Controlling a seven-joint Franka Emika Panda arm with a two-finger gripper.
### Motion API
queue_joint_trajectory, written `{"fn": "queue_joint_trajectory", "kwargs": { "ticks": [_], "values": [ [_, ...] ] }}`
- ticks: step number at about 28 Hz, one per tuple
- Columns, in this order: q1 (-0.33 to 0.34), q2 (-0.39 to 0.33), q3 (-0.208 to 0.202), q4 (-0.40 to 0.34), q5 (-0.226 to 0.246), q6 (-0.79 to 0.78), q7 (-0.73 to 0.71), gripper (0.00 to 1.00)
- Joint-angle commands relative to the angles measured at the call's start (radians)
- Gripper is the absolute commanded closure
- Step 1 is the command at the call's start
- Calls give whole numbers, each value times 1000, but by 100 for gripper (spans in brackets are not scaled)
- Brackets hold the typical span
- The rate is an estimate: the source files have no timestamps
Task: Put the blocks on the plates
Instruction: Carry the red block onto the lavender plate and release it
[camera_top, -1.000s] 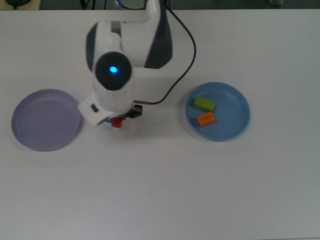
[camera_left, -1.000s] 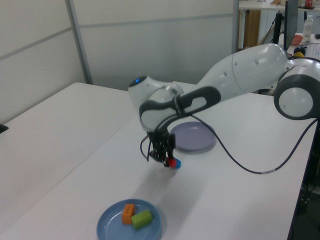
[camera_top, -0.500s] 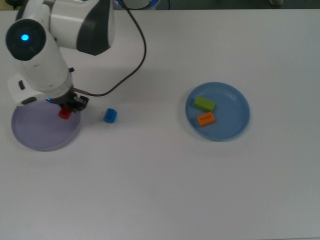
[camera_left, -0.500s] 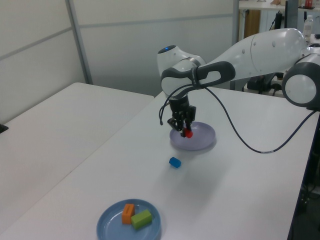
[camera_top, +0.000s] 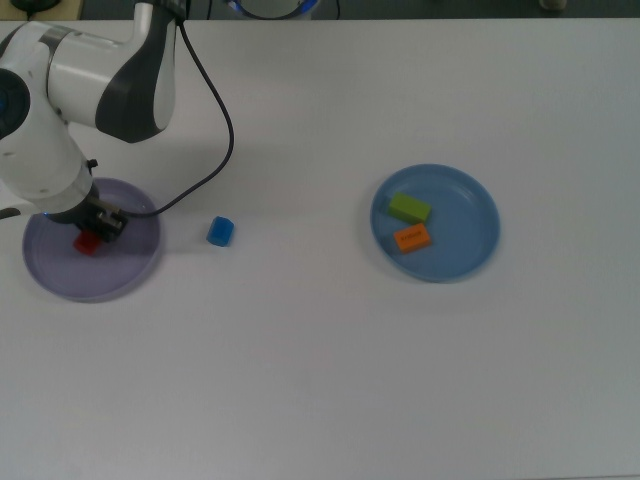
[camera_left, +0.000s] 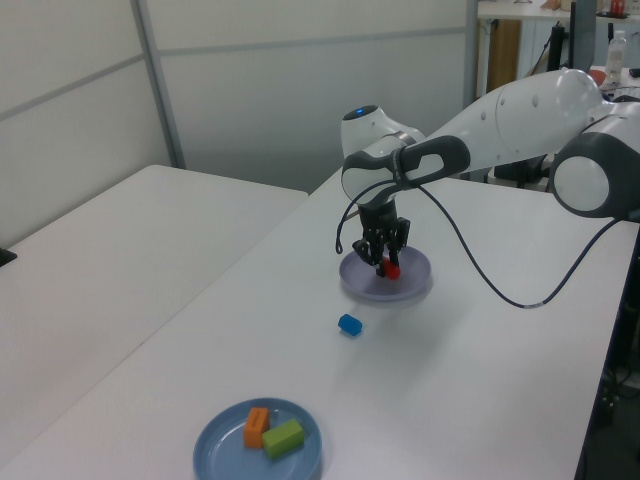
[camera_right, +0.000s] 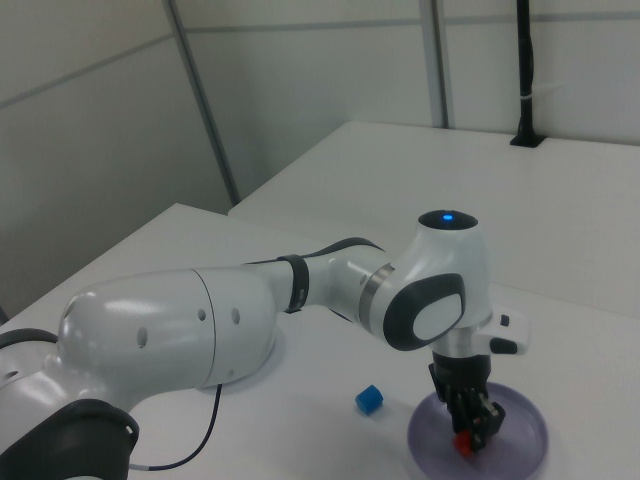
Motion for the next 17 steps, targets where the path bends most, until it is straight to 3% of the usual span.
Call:
{"fn": "queue_joint_trajectory", "kwargs": {
  "ticks": [1, 5, 10, 17],
  "values": [
    [3, -3, -10, -11, 33, 23, -22, 20],
    [4, -3, -10, -10, 33, 23, -19, 16],
    [7, -18, -1, -5, 41, 11, -13, 0],
    [41, -53, 6, -3, 53, -49, -12, 0]
  ]
}}
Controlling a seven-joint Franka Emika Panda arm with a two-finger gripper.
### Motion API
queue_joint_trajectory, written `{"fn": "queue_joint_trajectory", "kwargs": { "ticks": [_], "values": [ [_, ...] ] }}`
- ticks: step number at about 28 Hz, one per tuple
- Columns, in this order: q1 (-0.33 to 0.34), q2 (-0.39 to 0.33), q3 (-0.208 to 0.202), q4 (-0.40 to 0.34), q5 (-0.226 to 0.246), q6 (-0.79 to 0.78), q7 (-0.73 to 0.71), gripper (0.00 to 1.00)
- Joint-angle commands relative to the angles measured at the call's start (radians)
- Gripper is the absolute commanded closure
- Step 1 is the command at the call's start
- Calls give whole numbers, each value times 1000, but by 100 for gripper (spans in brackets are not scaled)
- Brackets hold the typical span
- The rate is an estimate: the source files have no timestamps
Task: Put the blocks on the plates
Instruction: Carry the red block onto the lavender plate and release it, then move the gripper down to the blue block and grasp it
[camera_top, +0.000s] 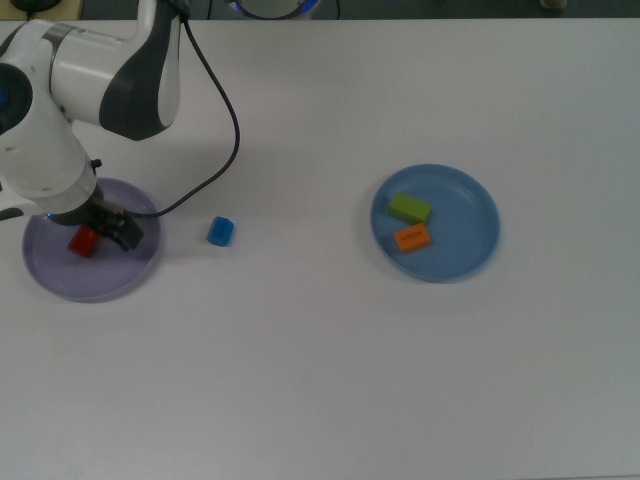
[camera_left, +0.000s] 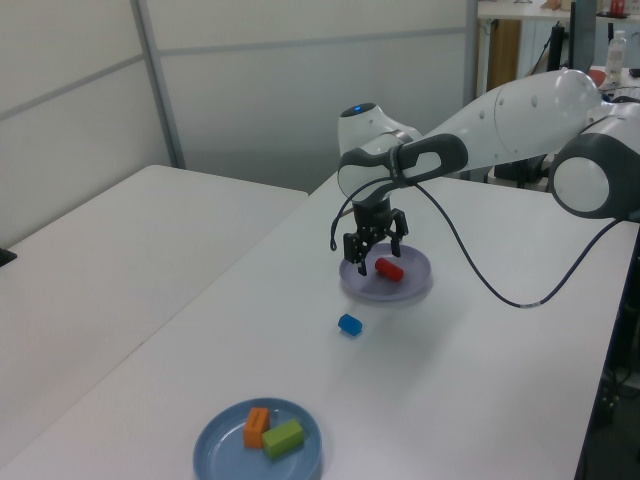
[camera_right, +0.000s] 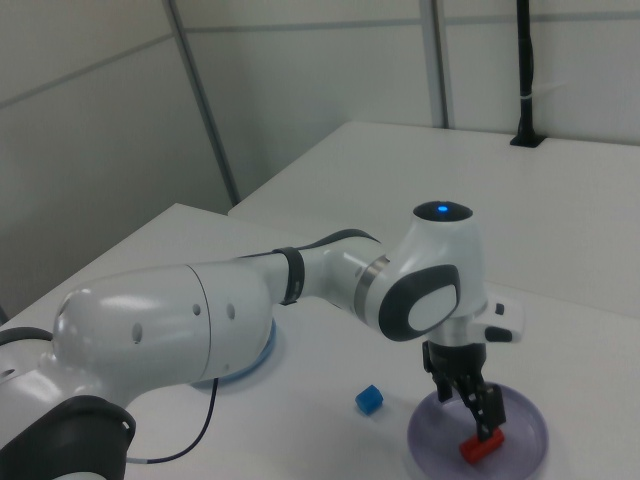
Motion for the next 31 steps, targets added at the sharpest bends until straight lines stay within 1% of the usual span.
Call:
{"fn": "queue_joint_trajectory", "kwargs": {
  "ticks": [1, 8, 10, 16, 21, 31],
  "values": [
    [41, -45, -3, -18, 36, -64, -13, 0],
    [127, -55, -1, -18, 39, -177, -17, 0],
    [164, -55, -1, -17, 39, -212, -17, 0],
    [247, -43, 5, -28, 35, -223, -8, 0],
    [256, -19, 5, -29, 33, -217, -8, 0],
    [255, -3, 2, -29, 20, -206, -11, 0]
  ]
}}
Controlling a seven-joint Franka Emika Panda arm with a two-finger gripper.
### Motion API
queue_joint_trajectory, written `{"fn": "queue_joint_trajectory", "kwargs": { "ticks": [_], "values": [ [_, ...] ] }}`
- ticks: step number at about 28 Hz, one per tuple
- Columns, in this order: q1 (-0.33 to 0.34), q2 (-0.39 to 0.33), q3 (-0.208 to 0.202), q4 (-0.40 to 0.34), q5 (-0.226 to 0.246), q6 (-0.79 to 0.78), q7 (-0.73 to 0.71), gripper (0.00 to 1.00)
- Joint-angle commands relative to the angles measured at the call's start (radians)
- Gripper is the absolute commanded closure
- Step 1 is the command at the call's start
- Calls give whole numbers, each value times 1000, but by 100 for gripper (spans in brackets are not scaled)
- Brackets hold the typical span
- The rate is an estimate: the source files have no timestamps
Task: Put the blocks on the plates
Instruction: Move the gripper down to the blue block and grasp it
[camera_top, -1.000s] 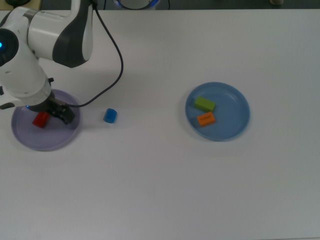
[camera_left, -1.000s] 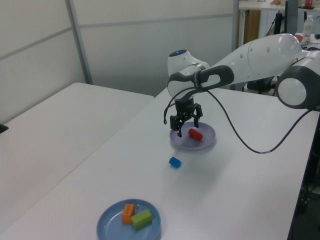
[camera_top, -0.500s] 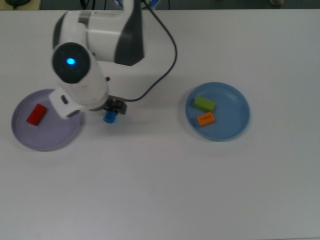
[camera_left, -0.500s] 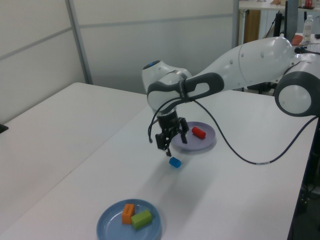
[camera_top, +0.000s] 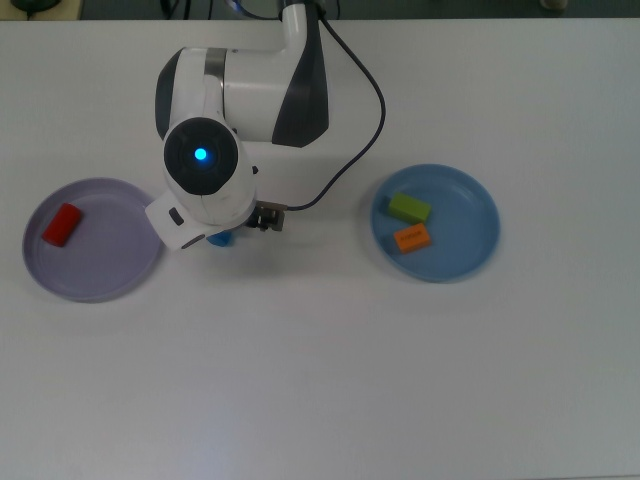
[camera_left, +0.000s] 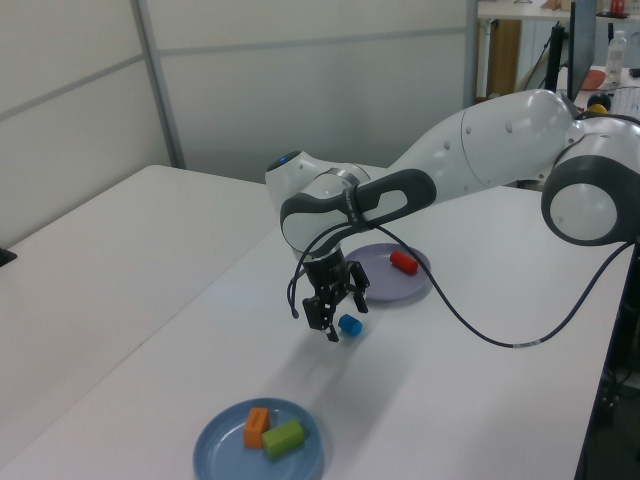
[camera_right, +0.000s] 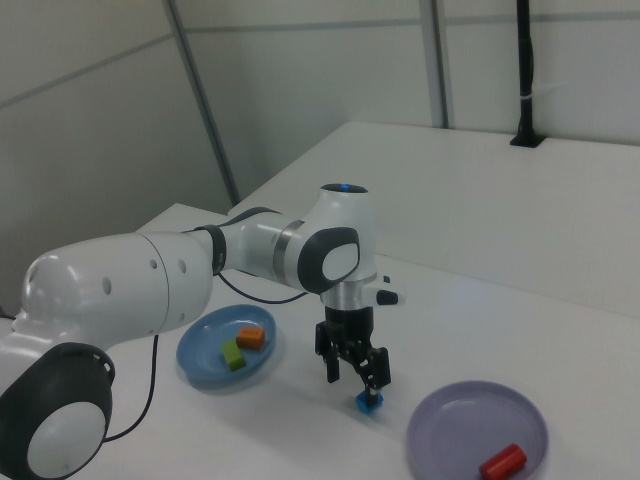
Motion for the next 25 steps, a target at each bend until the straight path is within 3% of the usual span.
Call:
{"fn": "queue_joint_trajectory", "kwargs": {
  "ticks": [1, 5, 12, 13, 14, 19, 25],
  "values": [
    [1, -7, -8, -8, -3, -2, -13, 0],
    [3, 8, -8, -17, -44, 4, -12, 6],
    [1, 14, -8, -19, -48, 49, -12, 10],
    [1, 14, -8, -20, -48, 55, -12, 18],
    [-2, 14, -10, -20, -48, 69, -13, 43],
    [-8, 14, -11, -17, -35, 76, -21, 100],
    [-14, 7, -14, -11, -21, 76, -26, 100]
  ]
}}
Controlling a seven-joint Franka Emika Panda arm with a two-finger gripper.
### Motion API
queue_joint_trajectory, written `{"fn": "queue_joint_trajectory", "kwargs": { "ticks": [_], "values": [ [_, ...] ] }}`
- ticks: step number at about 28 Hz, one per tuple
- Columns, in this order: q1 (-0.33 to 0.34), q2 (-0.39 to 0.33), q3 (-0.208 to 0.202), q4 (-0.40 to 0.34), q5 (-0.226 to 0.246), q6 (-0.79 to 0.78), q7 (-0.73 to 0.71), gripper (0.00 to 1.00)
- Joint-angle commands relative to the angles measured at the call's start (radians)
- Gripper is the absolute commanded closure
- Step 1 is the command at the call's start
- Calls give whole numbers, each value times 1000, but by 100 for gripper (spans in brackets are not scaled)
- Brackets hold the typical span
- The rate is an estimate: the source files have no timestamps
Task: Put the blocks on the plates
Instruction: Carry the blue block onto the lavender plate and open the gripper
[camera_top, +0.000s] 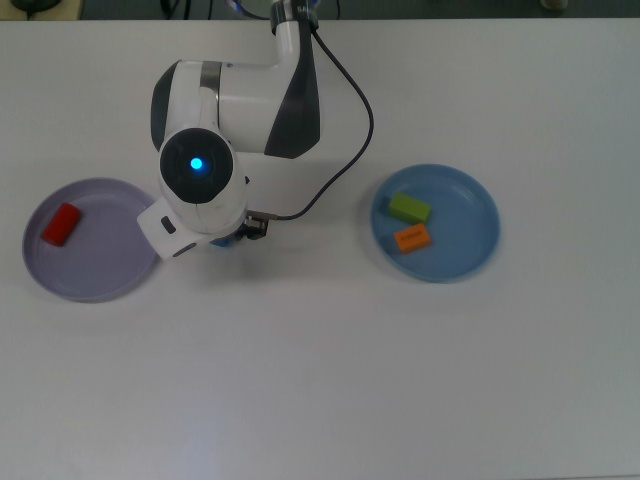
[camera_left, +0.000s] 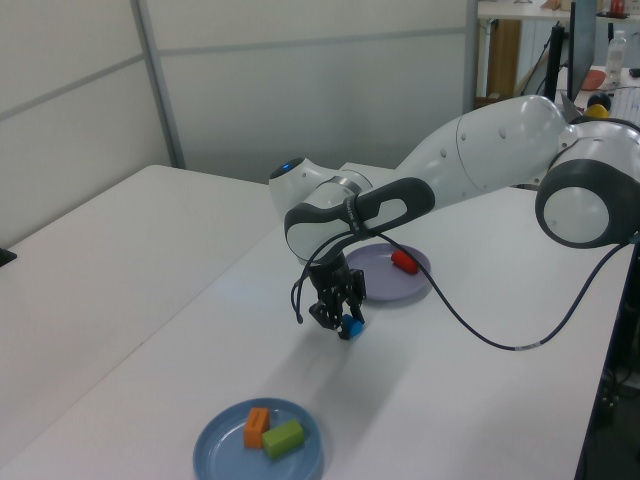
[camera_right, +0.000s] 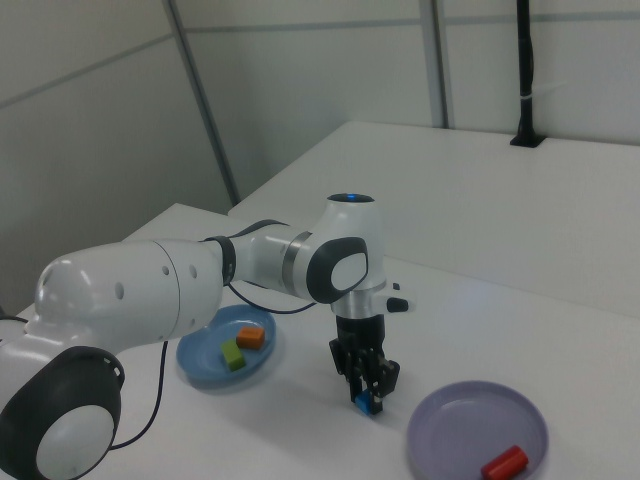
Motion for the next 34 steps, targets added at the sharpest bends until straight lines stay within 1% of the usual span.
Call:
{"fn": "queue_joint_trajectory", "kwargs": {
  "ticks": [1, 5, 7, 9, 11, 14, 17, 18, 20, 24, 29, 30, 31, 33, 34],
  "values": [
    [-21, -23, -9, -5, 27, 23, -21, 100],
    [-64, -32, -11, 57, 88, 21, -22, 100],
    [-94, -49, -12, 70, 119, 21, -25, 100],
    [-117, -66, -12, 70, 128, 21, -34, 100],
    [-136, -77, -14, 70, 130, 21, -40, 100],
    [-174, -78, -29, 68, 128, 21, -60, 100],
    [-180, -69, -43, 64, 118, 24, -68, 100],
    [-180, -60, -60, 62, 110, 26, -68, 100],
    [-180, -40, -75, 61, 96, 38, -68, 100],
    [-180, -3, -77, 47, 76, 110, -68, 100],
    [-180, -2, -77, 30, 75, 138, -68, 100],
    [-180, -2, -77, 30, 73, 138, -68, 96],
    [-180, -2, -77, 30, 73, 138, -68, 84],
    [-180, -2, -77, 30, 73, 136, -70, 47],
    [-180, -2, -77, 30, 72, 138, -71, 33]
  ]
}}
